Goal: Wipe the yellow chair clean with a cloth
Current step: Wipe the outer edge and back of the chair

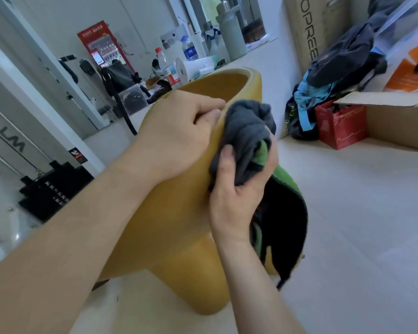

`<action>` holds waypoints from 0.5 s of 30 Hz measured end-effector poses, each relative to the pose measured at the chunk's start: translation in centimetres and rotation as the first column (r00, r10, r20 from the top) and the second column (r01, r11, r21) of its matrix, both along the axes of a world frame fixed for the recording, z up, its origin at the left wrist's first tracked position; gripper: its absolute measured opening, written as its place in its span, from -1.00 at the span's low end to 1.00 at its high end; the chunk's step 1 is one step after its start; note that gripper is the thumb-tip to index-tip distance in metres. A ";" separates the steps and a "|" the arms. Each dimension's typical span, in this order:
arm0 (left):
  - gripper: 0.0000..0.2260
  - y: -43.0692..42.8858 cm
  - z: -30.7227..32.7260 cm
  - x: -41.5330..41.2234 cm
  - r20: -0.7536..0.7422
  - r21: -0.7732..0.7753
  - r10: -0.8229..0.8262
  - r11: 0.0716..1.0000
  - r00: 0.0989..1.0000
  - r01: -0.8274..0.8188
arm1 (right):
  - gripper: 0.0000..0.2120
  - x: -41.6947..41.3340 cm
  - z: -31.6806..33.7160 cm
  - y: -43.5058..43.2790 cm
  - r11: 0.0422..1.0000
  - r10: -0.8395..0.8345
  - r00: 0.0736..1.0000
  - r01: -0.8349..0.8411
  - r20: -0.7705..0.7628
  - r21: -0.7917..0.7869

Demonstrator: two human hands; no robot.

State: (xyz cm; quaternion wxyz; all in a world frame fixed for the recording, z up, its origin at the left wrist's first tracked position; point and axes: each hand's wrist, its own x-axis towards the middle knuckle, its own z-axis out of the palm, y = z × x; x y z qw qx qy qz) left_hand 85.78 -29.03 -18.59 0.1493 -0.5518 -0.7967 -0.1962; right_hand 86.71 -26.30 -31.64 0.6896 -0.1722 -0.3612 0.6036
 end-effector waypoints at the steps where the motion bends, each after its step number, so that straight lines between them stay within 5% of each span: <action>1: -0.76 0.0 0.0 0.1 -0.022 -0.011 0.028 1.000 0.999 -0.028 | -0.53 -0.3 -1.1 0.1 0.989 0.053 0.998 -0.049 0.021 -0.143; 4: -0.71 0.0 -0.1 0.3 -0.052 -0.043 0.061 0.997 0.997 -0.063 | -0.42 -1.3 -4.5 0.8 0.805 0.346 0.938 -0.278 0.033 -0.524; 6: -0.70 0.0 -0.1 0.2 -0.060 -0.055 0.062 0.996 0.996 -0.065 | -0.39 -1.1 -5.3 0.9 0.763 0.408 0.910 -0.297 0.072 -0.574; 12: -0.69 -0.6 0.3 -0.5 -0.144 -0.158 -0.006 0.987 0.990 -0.016 | -0.50 0.6 -1.4 -0.2 0.997 0.018 0.973 0.000 0.232 -0.078; 15: -0.56 -2.5 0.2 -0.4 -0.167 -0.350 0.038 0.932 0.985 -0.095 | -0.48 -0.4 -3.5 1.6 0.982 0.101 0.963 -0.055 0.251 -0.182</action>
